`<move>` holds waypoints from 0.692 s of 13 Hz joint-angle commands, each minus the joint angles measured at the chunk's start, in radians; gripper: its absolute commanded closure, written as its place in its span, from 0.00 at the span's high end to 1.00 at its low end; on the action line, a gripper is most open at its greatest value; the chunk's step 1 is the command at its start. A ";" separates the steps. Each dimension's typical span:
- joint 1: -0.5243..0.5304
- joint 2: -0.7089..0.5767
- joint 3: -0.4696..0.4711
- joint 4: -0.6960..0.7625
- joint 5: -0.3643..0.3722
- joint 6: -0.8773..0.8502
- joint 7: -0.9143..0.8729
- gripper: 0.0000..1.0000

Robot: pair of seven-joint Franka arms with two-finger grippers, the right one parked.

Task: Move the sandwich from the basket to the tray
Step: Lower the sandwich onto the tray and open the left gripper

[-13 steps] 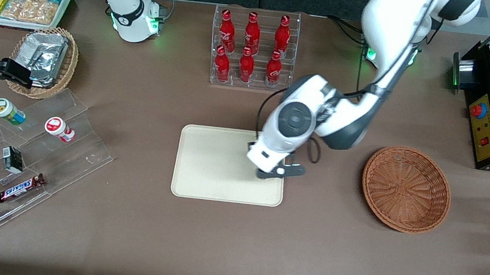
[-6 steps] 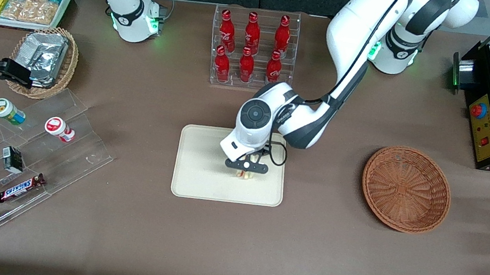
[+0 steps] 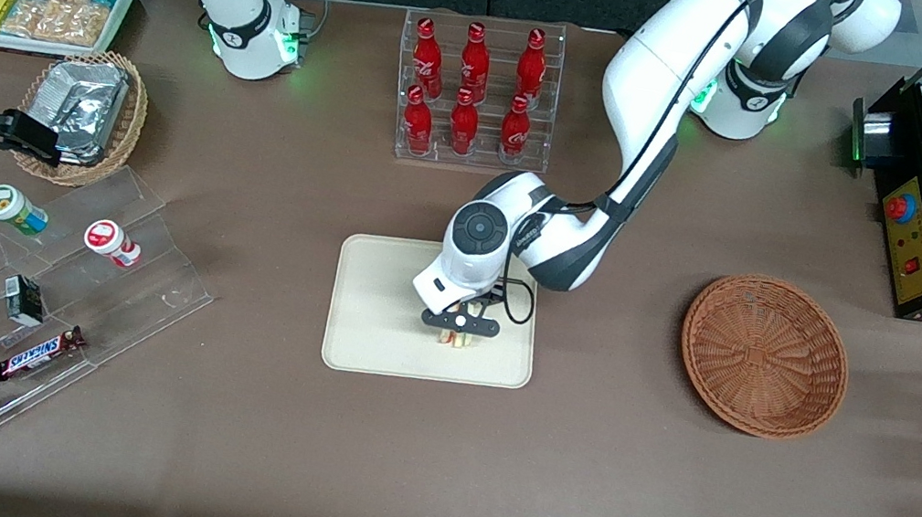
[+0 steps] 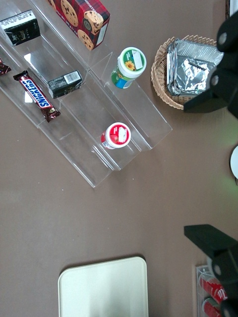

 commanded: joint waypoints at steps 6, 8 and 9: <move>-0.016 -0.096 0.021 0.032 0.079 -0.093 -0.025 1.00; 0.023 -0.177 0.019 0.010 0.077 -0.136 -0.025 1.00; 0.047 -0.223 0.019 -0.010 0.068 -0.178 -0.016 1.00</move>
